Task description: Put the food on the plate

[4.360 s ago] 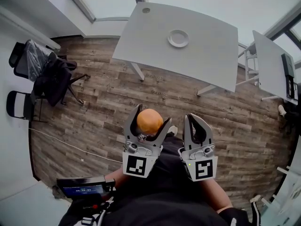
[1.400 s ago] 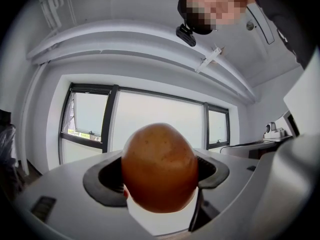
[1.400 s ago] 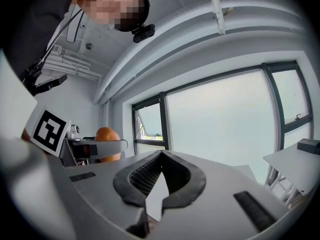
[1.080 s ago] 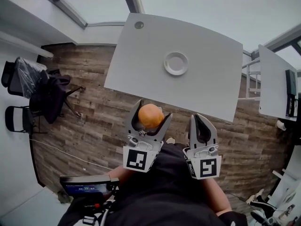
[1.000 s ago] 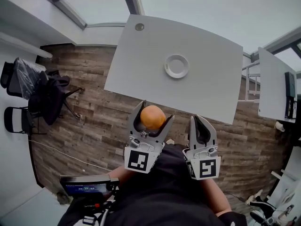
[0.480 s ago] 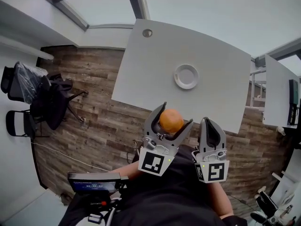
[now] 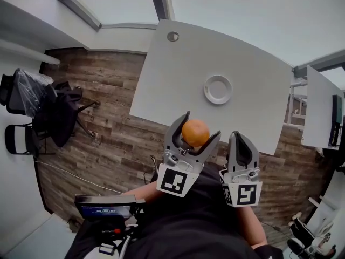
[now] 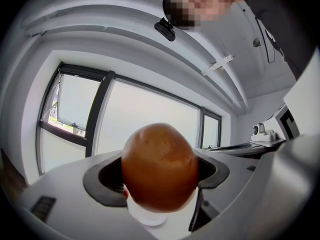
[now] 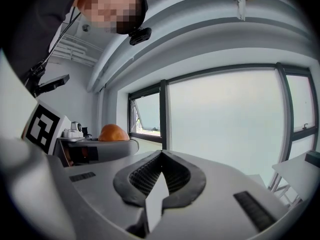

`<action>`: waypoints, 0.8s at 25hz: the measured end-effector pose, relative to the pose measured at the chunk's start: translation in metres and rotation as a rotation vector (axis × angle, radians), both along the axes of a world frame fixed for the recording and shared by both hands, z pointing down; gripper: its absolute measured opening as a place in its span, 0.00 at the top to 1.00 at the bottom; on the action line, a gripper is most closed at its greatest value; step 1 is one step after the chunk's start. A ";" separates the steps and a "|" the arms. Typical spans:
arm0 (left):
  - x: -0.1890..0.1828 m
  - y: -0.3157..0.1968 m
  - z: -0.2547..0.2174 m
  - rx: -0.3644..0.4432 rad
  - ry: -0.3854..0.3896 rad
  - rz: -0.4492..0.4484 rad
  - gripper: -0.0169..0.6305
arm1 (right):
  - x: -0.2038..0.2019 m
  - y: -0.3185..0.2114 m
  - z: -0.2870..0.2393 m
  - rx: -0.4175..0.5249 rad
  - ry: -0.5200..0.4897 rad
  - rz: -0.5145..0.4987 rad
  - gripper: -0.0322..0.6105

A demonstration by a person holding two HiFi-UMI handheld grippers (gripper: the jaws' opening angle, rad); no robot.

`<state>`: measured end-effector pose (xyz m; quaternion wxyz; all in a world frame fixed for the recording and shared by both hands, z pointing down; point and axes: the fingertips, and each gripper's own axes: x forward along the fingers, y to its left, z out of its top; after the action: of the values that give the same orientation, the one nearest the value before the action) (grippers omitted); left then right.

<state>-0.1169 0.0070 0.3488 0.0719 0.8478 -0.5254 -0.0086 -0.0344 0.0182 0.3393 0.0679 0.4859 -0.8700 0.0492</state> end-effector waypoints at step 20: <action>-0.033 -0.013 0.015 -0.050 -0.024 -0.060 0.43 | -0.015 -0.004 -0.001 0.004 -0.034 -0.036 0.95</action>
<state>-0.1499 -0.0059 0.3642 0.0865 0.8296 -0.5514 0.0128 -0.0490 0.0138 0.3388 0.0529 0.4696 -0.8796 0.0545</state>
